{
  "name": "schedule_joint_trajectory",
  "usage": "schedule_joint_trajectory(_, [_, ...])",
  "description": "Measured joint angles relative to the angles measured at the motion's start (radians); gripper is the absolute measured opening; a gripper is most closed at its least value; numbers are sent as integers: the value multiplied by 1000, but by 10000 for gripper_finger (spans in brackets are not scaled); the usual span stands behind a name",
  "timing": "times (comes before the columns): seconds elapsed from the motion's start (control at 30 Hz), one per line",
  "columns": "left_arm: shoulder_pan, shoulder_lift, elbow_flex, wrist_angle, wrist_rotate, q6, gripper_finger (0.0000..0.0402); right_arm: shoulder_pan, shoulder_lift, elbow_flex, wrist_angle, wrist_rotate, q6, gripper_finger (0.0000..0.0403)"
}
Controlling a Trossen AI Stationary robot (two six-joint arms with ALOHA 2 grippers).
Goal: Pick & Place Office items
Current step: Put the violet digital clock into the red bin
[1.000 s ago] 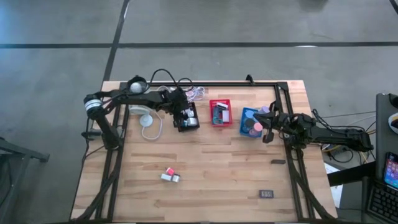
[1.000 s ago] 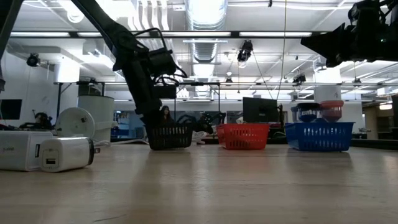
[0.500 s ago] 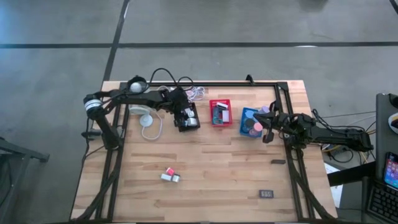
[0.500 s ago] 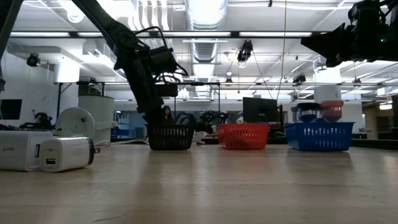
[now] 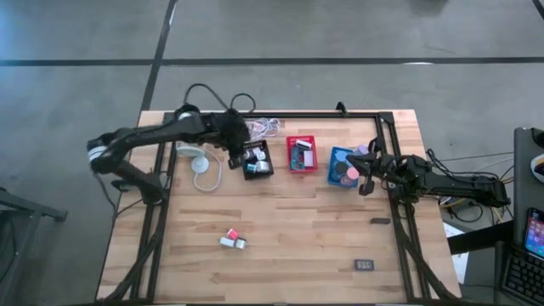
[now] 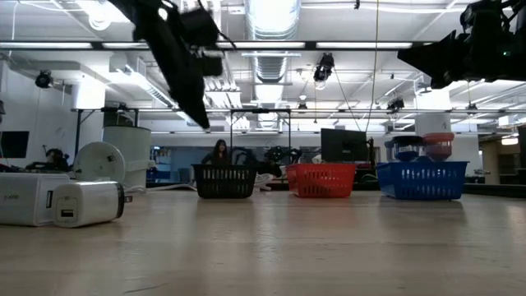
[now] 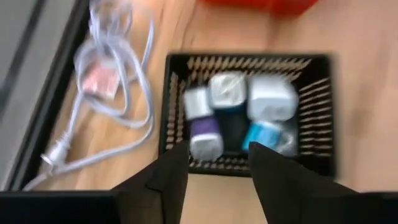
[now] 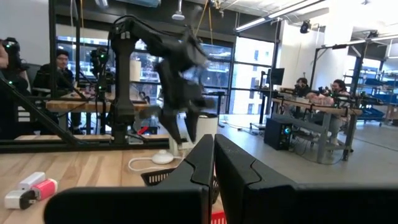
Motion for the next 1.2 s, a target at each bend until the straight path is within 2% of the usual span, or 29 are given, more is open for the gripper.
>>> schedule_joint_trajectory(0.17, [-52, -179, -85, 87, 73, 24, 138, 0, 11, 0, -1, 0, 0, 8])
schedule_joint_trajectory(0.43, [-87, -452, -189, 140, 104, 41, 53, 0, 38, 0, 0, 1, 0, 8])
schedule_joint_trajectory(0.57, [-87, -577, -270, 244, 152, 58, 11, 0, 38, 0, 0, 2, 1, 8])
schedule_joint_trajectory(0.7, [-88, -687, -382, 406, 221, 50, 9, 0, 38, 0, 0, 2, 0, 8])
schedule_joint_trajectory(0.8, [-87, -751, -454, 495, 215, -3, 11, 0, 38, 0, 0, 2, -4, 8])
schedule_joint_trajectory(0.93, [-87, -806, -507, 523, 207, 8, 4, 0, 39, 0, 1, 2, -22, 8])
schedule_joint_trajectory(1.03, [-87, -846, -554, 563, 243, 49, 7, 0, 40, 0, 1, 2, -22, 8])
schedule_joint_trajectory(1.13, [-87, -877, -603, 662, 273, 17, 7, 0, 39, 0, 1, 2, -22, 8])
schedule_joint_trajectory(1.2, [-87, -899, -623, 672, 278, 14, 4, 0, 39, 0, 1, 2, -22, 8])
